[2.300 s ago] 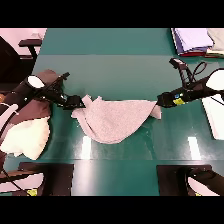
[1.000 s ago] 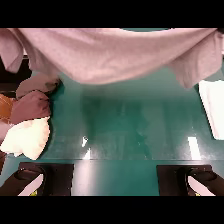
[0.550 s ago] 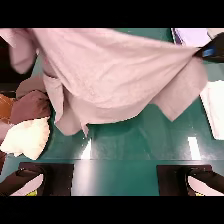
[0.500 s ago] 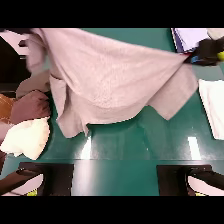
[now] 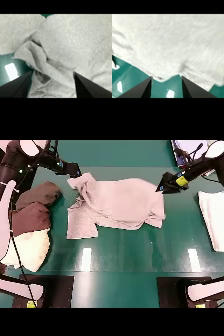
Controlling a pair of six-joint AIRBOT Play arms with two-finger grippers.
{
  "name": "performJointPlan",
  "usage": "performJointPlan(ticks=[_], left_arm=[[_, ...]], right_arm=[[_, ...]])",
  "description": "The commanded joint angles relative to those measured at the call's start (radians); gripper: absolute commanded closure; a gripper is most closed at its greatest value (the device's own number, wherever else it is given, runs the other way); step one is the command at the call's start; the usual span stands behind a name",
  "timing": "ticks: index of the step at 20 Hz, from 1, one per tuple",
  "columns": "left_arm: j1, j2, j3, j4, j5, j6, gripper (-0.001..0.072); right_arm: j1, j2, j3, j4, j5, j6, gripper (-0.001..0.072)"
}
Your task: Fold the shirts.
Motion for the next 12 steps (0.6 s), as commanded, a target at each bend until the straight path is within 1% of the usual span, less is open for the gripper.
performJointPlan(ticks=[1, 3, 5, 7, 8, 12], left_arm=[[0.051, -0.016, 0.028, 0.005, -0.081, -0.002, 0.0087], [0.117, -0.003, 0.018, -0.008, -0.175, -0.01, 0.0087], [0.176, -0.003, -0.045, -0.064, -0.195, -0.017, 0.0086], [0.203, -0.005, -0.159, -0.091, -0.16, -0.01, 0.0087], [0.203, -0.005, -0.219, -0.089, -0.131, 0.014, 0.0087], [0.183, -0.006, -0.423, -0.097, 0.038, 0.083, 0.0087]], right_arm=[[-0.081, -0.025, 0.044, 0.095, 0.016, -0.051, 0.0287], [-0.105, 0.05, -0.027, 0.089, 0.019, -0.091, 0.0288], [-0.119, 0.132, -0.14, 0.088, 0.0, -0.116, 0.0288], [-0.129, 0.211, -0.266, 0.089, -0.042, -0.138, 0.0287], [-0.129, 0.246, -0.322, 0.089, -0.068, -0.143, 0.0288], [-0.129, 0.333, -0.485, 0.089, -0.14, -0.146, 0.0288]])
